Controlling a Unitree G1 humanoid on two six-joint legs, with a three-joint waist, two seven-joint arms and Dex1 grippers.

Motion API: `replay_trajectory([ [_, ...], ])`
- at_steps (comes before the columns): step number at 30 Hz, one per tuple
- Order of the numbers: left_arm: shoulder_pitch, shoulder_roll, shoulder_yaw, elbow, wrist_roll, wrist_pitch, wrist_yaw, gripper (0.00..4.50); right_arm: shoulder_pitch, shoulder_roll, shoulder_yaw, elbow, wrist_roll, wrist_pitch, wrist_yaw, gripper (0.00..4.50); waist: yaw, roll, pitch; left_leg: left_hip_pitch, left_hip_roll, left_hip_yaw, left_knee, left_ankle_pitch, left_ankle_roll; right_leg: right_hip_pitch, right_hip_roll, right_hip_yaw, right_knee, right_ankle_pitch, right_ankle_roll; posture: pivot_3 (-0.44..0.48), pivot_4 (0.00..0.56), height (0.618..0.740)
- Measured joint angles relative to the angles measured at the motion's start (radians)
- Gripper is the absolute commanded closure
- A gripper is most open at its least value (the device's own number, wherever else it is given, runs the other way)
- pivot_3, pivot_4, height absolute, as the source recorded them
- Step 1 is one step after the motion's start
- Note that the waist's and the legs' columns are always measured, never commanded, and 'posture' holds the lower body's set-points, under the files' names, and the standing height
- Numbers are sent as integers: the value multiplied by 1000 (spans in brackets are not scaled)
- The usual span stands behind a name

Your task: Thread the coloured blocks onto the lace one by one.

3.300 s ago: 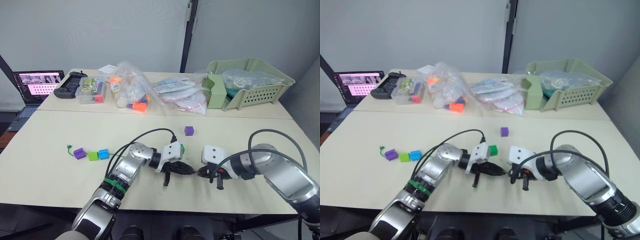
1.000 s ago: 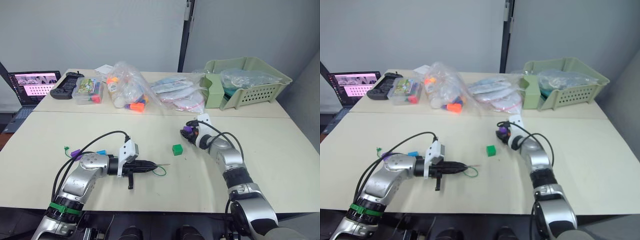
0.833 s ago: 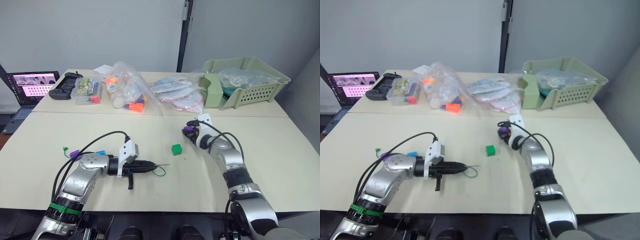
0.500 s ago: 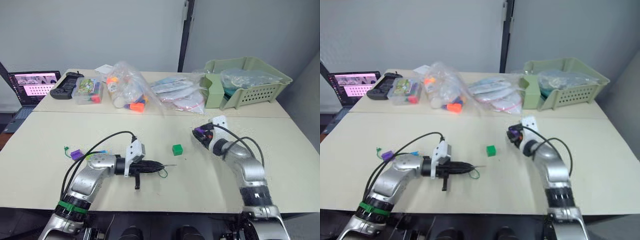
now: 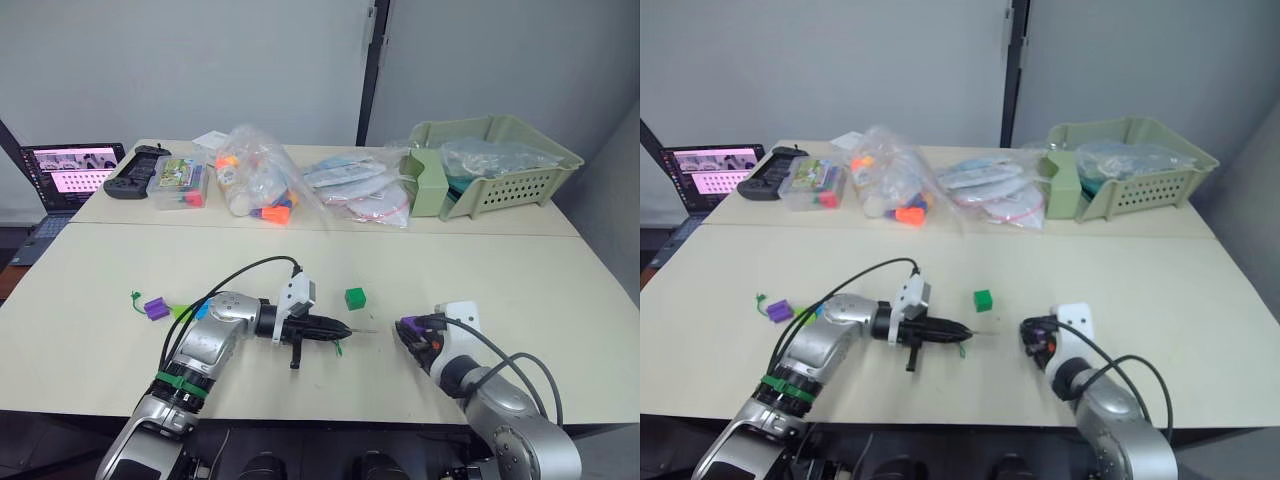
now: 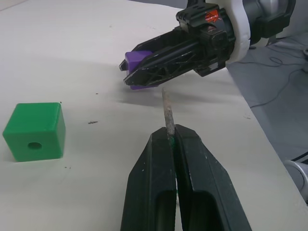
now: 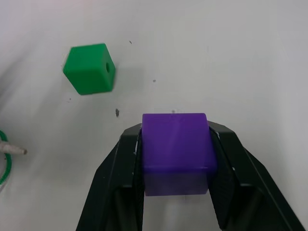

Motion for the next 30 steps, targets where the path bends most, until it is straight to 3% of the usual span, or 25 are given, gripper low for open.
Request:
replay_trajectory([
  [3, -12, -6, -7, 21, 6, -13, -10, 4500, 39, 29, 6, 8, -23, -39, -29, 3304, 3, 0, 0, 0, 0, 0, 0, 0, 0, 0, 0, 0, 0, 0, 0, 0, 150, 732],
  [5, -21, -6, -8, 23, 13, -18, -16, 4500, 44, 34, 11, 15, -28, -56, -35, 2277, 2, 0, 0, 0, 0, 0, 0, 0, 0, 0, 0, 0, -1, 0, 0, 0, 150, 732],
  [10, -25, -5, -8, 25, 21, -30, -23, 4500, 50, 32, 7, 21, -25, -55, -35, 578, 2, 0, 0, 0, 0, 0, 0, 0, 0, 0, 0, 0, -1, 0, 0, 0, 150, 732],
  [12, -25, -7, -8, 25, 22, -32, -22, 4500, 50, -22, -22, -13, 10, -24, -2, 39, 4, 0, 0, -1, -1, 0, 0, 0, 0, 0, 0, 0, -1, 0, 0, 0, 150, 732],
  [17, -25, -12, -8, 26, 32, -32, -12, 4500, 60, -186, -172, -146, 150, 29, 136, 39, 4, 0, 0, 0, 0, -2, 0, 0, 0, 2, 0, 0, -2, -1, 1, 0, 150, 732],
  [21, -8, -27, -8, 19, 34, -32, 14, 4500, 4, -450, -295, -139, 310, 51, 371, 39, 0, 0, 1, 1, -1, -1, 0, 0, 0, 4, 0, 0, -3, -1, 1, 0, 150, 732],
  [23, -2, -33, -12, 16, 35, -31, 19, 4500, -37, -519, -326, -127, 345, 44, 433, 39, 2, 0, 1, 1, 0, -2, 0, 0, 0, 5, 1, -1, -3, -1, 1, 0, 150, 732],
  [26, -1, -37, -12, 14, 36, -32, 34, 4500, -90, -784, -188, -36, 275, -41, 628, 39, 1, 3, 1, 1, -1, -1, -1, 0, 0, 5, 0, 0, -5, -1, 2, 0, 150, 732],
  [30, -2, -43, -13, 15, 44, -32, 58, 4500, -141, -947, 24, 107, 64, -285, 801, 39, 6, 2, 1, 0, -2, -2, 0, 0, 0, 5, 0, 0, -7, -1, 2, 0, 150, 732],
])
